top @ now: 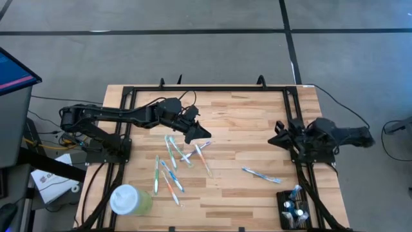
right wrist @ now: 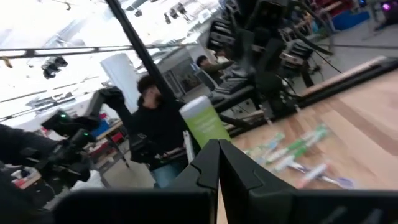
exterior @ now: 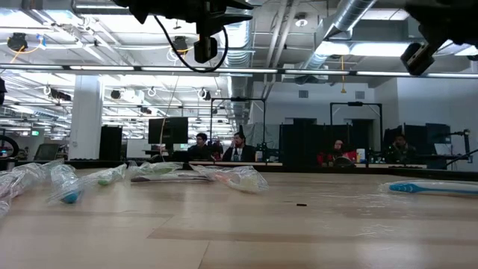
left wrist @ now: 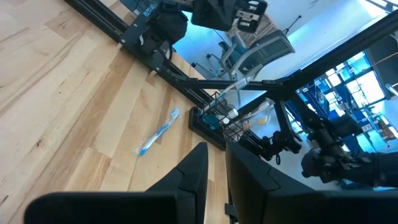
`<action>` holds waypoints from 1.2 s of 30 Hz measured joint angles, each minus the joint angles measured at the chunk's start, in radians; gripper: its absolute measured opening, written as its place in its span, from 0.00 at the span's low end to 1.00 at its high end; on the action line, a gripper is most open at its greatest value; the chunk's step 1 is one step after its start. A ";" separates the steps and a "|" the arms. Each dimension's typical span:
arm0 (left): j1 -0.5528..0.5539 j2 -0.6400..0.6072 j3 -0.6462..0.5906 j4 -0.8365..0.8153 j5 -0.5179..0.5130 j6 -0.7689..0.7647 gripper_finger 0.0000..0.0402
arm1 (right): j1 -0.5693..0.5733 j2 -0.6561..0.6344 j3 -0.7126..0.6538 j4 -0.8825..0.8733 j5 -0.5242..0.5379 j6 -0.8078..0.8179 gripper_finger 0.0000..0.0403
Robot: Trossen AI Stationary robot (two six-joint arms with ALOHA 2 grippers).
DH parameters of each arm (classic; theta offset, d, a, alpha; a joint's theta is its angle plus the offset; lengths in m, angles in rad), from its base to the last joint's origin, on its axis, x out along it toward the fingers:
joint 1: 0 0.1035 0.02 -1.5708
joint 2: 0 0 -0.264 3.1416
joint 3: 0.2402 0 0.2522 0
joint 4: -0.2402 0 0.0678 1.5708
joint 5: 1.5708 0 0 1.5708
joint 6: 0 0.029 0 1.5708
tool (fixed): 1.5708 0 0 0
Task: Pick & Place toothbrushing station
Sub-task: Put the top left green toothbrush into the black organizer
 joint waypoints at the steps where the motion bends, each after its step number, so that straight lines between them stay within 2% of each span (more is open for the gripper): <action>1: 0.000 0.000 0.000 0.000 0.000 0.000 0.13 | -0.025 0.000 0.000 -0.011 -0.020 0.006 0.00; 9: 0.000 0.000 0.000 0.000 0.000 0.005 0.13 | -0.199 0.096 0.000 -0.022 -0.137 0.032 0.00; 16: 0.005 0.000 0.000 0.000 0.000 0.021 0.13 | -0.302 0.240 0.000 0.019 -0.262 0.045 0.00; 24: 0.005 0.000 0.000 0.000 0.000 0.032 0.13 | -0.355 0.386 0.048 0.084 -0.297 0.024 0.00; 36: 0.005 0.000 0.000 0.000 0.000 0.058 0.13 | -0.351 0.648 0.272 0.021 -0.323 -0.073 0.00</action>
